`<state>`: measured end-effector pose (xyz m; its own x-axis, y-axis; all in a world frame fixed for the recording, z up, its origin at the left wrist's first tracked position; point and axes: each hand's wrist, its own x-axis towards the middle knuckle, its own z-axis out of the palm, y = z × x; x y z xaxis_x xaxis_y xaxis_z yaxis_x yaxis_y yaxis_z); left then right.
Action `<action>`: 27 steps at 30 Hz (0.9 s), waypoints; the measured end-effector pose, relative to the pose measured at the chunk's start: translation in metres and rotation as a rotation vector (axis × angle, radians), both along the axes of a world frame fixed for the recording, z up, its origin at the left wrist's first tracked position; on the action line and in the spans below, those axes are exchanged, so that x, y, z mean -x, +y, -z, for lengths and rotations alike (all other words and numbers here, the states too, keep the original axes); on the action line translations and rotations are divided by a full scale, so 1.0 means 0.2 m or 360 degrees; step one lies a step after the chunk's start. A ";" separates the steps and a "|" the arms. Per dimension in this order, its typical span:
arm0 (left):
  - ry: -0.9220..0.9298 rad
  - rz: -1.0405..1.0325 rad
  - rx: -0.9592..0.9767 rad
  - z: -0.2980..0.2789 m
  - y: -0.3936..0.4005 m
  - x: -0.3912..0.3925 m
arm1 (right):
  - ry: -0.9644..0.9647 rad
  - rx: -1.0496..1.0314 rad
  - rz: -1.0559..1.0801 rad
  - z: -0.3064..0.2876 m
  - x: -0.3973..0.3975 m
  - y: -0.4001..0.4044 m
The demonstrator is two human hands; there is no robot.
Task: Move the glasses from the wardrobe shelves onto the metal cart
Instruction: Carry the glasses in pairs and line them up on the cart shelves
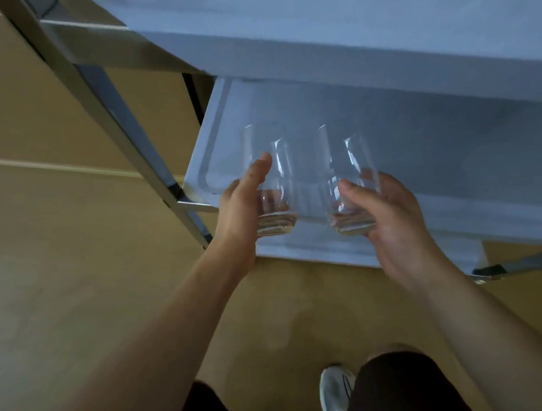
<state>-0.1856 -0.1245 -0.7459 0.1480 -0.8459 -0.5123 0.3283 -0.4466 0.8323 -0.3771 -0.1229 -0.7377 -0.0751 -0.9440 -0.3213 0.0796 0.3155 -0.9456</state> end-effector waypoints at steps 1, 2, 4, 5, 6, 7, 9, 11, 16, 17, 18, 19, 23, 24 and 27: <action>-0.0017 0.0007 0.0050 0.02 -0.02 0.00 | 0.0001 0.0050 0.0009 0.03 0.00 -0.02; -0.0026 0.0018 0.0108 0.03 -0.04 0.00 | -0.0001 0.0105 0.0022 0.07 0.00 -0.04; -0.0072 0.0070 0.0219 0.04 -0.07 0.00 | -0.0045 0.0196 0.0072 0.12 0.01 -0.06; -0.0103 0.0091 0.0271 0.04 -0.08 0.00 | -0.0072 0.0238 0.0091 0.14 0.02 -0.07; -0.0122 0.0113 0.0321 0.04 -0.09 0.00 | -0.0091 0.0279 0.0104 0.15 0.02 -0.08; -0.0137 0.0139 0.0363 0.03 -0.11 0.01 | -0.0103 0.0316 0.0116 0.15 0.03 -0.08; -0.0185 0.0177 0.0394 0.02 -0.13 0.03 | -0.0119 0.0359 0.0164 0.14 0.03 -0.08; -0.0218 0.0218 0.0395 0.00 -0.15 0.07 | -0.0125 0.0350 0.0251 0.11 0.04 -0.07; -0.0181 0.0290 0.0450 0.01 -0.21 0.14 | -0.0114 0.0359 0.0389 0.07 0.08 -0.08; -0.0168 0.0285 0.0470 0.02 -0.22 0.16 | -0.0095 0.0381 0.0418 0.07 0.10 -0.09; -0.0152 0.0267 0.0498 0.02 -0.24 0.18 | -0.0075 0.0405 0.0446 0.07 0.11 -0.10; -0.0154 0.0239 0.0531 0.03 -0.26 0.19 | -0.0054 0.0428 0.0472 0.07 0.12 -0.11; -0.0241 0.0141 0.0656 0.08 -0.33 0.25 | 0.0017 0.0481 0.0576 0.08 0.16 -0.16; -0.0245 0.0147 0.0666 0.09 -0.35 0.27 | 0.0035 0.0485 0.0585 0.09 0.17 -0.18; -0.0240 0.0160 0.0726 0.11 -0.41 0.32 | 0.0082 0.0512 0.0586 0.13 0.22 -0.25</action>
<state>-0.2487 -0.2069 -0.7684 0.0979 -0.9930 -0.0654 0.1632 -0.0488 0.9854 -0.4214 -0.1726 -0.7637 -0.4305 -0.9026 -0.0047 0.0815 -0.0336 -0.9961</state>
